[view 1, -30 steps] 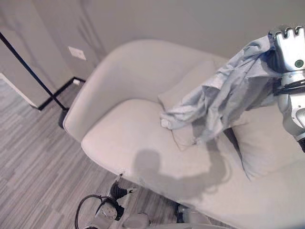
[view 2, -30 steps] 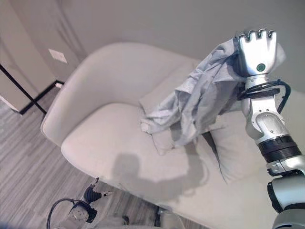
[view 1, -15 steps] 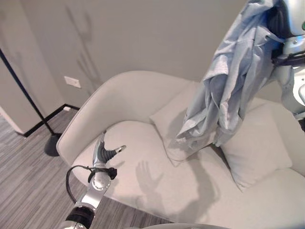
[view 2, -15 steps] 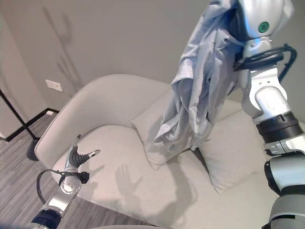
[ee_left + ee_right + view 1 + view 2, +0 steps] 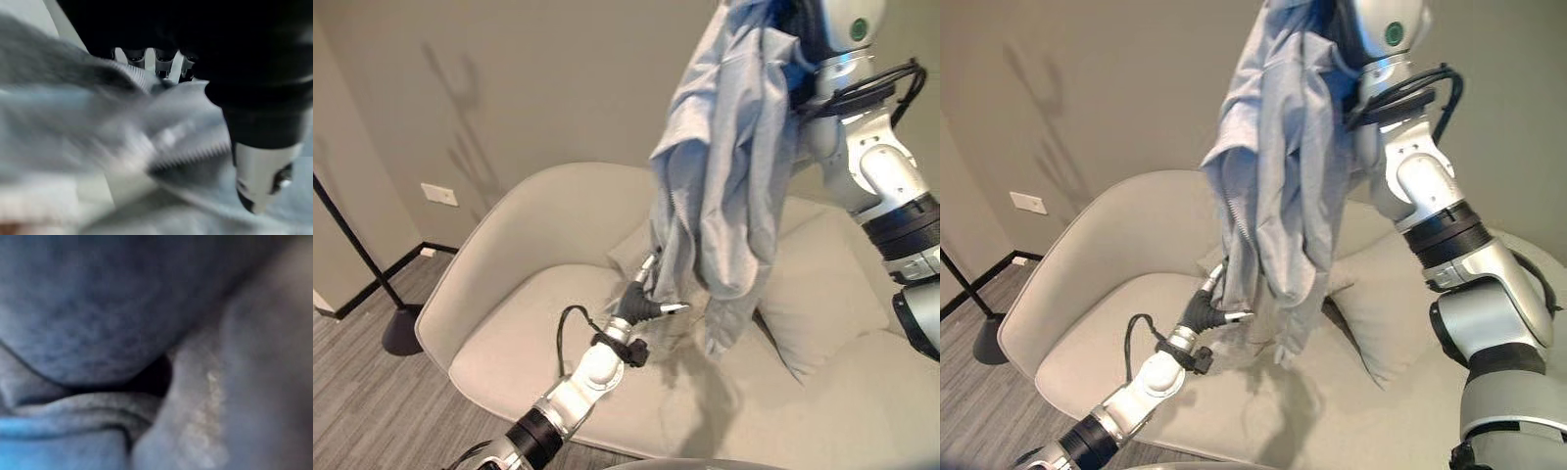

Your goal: Hang the clothes on the sofa on the clothes rack.

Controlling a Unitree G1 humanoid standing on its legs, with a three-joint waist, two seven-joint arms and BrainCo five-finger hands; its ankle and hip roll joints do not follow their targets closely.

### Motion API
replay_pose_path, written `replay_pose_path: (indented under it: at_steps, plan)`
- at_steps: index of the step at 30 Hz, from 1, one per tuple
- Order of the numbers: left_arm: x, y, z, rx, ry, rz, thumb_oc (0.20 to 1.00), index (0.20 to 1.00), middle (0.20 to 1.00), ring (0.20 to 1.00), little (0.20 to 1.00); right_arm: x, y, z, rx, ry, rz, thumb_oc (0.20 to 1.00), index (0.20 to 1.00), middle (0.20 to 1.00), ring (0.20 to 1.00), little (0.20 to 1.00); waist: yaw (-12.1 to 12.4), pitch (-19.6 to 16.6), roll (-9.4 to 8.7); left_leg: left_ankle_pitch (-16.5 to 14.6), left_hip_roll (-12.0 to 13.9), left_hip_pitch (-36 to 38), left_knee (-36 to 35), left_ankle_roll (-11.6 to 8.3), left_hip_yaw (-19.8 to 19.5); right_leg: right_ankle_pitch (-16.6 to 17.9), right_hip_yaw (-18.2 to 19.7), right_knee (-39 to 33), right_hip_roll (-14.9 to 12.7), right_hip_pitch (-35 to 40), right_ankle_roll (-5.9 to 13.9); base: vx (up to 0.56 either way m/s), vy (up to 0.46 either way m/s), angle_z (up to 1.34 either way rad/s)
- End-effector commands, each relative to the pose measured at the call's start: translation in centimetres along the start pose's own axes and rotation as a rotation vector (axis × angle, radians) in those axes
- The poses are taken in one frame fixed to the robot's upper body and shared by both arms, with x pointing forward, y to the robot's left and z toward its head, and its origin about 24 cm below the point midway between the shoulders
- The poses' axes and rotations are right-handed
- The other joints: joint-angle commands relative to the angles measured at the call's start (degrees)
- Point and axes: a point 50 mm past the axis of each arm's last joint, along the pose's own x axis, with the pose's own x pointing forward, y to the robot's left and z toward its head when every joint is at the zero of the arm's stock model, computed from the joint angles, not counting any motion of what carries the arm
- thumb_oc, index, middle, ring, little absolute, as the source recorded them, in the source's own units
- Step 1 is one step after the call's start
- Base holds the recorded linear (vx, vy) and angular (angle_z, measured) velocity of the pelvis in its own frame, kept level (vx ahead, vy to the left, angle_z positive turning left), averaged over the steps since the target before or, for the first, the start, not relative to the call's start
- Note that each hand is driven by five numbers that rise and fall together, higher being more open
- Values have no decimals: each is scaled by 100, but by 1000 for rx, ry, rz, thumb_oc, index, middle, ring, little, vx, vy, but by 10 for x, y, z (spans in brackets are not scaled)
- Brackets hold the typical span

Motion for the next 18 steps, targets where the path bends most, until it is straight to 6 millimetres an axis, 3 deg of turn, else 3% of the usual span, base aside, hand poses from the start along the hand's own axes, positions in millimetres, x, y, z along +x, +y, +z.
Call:
replay_pose_path:
  at_steps: [1,3,4,5,10,18]
  plan:
    - [25,-13,35,-153,-145,-122,1000,1000,1000,1000,1000,42,-28,23,97,-20,-154,200,200,200,200,200,-47,-157,156,518,245,450,-1698,151,-303,489,202,428,-298,-106,398,-13,5,-6]
    - [30,-21,40,-181,-159,-155,1000,1000,1000,1000,1000,44,-29,32,125,-29,-161,200,200,200,200,200,-80,-160,165,513,236,458,-1698,161,-291,501,225,417,-307,-98,402,-6,3,-3]
    - [35,-32,44,-230,-155,-198,652,652,652,652,652,47,-28,42,154,-34,-162,200,200,200,200,200,-131,-185,171,510,220,463,-1698,169,-281,511,264,409,-309,-96,403,0,0,0]
    - [38,-36,45,-250,-150,-209,200,200,200,200,200,48,-27,47,167,-40,-158,200,200,200,200,200,-155,-193,175,506,217,465,-1698,171,-275,518,281,406,-318,-98,408,-11,3,-7]
    - [43,-39,36,-239,-96,-199,200,200,200,200,200,50,-31,54,179,-64,-160,200,200,200,200,200,-223,-225,218,497,206,481,-1698,188,-238,553,357,370,-323,-86,415,-4,10,-8]
    - [35,-10,12,-110,-27,-43,200,200,200,200,200,39,-33,33,121,-53,-135,200,200,200,200,200,-224,-258,237,504,158,493,-1698,208,-205,607,431,281,-352,-33,445,-9,9,-7]
